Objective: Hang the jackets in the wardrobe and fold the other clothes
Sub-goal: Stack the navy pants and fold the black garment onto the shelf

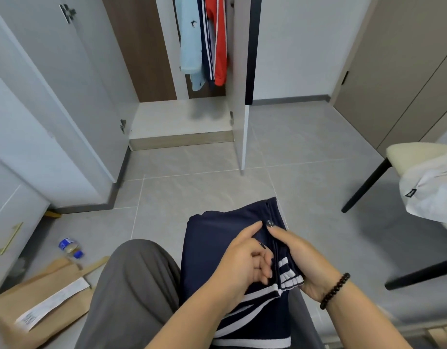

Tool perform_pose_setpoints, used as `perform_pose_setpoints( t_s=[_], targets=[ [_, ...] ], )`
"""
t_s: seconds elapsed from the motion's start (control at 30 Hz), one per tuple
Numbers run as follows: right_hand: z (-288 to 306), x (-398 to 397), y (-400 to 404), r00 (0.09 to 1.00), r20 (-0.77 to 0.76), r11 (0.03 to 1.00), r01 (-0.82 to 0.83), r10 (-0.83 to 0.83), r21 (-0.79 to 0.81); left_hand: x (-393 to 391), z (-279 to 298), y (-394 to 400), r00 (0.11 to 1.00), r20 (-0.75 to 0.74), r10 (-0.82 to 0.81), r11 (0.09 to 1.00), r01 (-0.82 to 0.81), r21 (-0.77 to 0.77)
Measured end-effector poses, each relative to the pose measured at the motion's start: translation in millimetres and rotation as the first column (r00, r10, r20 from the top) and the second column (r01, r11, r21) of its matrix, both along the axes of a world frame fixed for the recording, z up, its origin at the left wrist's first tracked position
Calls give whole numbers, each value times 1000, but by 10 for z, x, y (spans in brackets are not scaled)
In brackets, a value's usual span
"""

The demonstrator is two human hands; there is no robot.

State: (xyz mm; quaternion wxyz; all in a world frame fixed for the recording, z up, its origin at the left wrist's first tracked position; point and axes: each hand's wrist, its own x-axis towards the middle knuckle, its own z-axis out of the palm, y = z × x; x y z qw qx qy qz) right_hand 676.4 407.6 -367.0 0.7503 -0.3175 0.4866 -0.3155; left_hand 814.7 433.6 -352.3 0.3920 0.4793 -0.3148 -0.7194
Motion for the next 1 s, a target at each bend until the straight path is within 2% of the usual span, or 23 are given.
perform_pose_setpoints(
  t_s=[0.1,0.17,0.2,0.23,0.3,0.33,0.37,0.4,0.43,0.5,0.57,0.67,0.8,0.9,1.0],
  targets=[
    [-112,-15,6,999,-36,999,33,-34,-24,105,-120,2,990,-92,107,994,-103,44],
    [-148,-9,-1,996,-56,997,64,-66,-29,248,-209,-49,965,-96,245,969,-242,37],
    [-148,-5,-3,995,-68,997,73,-75,-32,342,-263,-85,944,-32,328,945,-328,19],
    [-165,-6,-15,994,-78,997,77,-79,-31,454,-344,-129,913,92,399,917,-399,-9],
    [-188,-48,-30,993,-81,996,84,-87,-36,700,-552,-180,771,447,453,883,-456,-109],
    [-215,-73,-53,993,-83,996,84,-86,-36,823,-679,-192,692,593,412,893,-435,-112],
    [-243,-92,-75,993,-82,996,82,-85,-31,923,-790,-195,654,678,335,910,-410,-54],
    [-261,-105,-98,994,-73,996,82,-84,-24,996,-873,-201,680,690,249,919,-390,53],
    [-278,-111,-122,995,-62,997,81,-81,-18,1051,-931,-214,748,642,168,910,-368,191],
    [-298,-91,-169,997,-28,998,67,-68,-13,1134,-976,-228,916,396,64,843,-262,470],
    [-299,-61,-229,998,6,998,57,-57,-6,1207,-988,-257,987,153,57,808,-136,574],
    [-302,-42,-380,995,52,996,86,-87,24,1370,-998,-352,988,-1,155,834,-131,536],
    [-307,0,-689,981,124,987,142,-151,78,1598,-953,-523,915,-194,352,846,-223,484],
    [-307,127,-1046,977,146,986,147,-157,80,1767,-878,-833,921,-225,316,869,-186,459],
    [-321,327,-1532,980,150,990,126,-134,61,2012,-679,-1369,958,-166,234,899,-148,413]
  ],
)
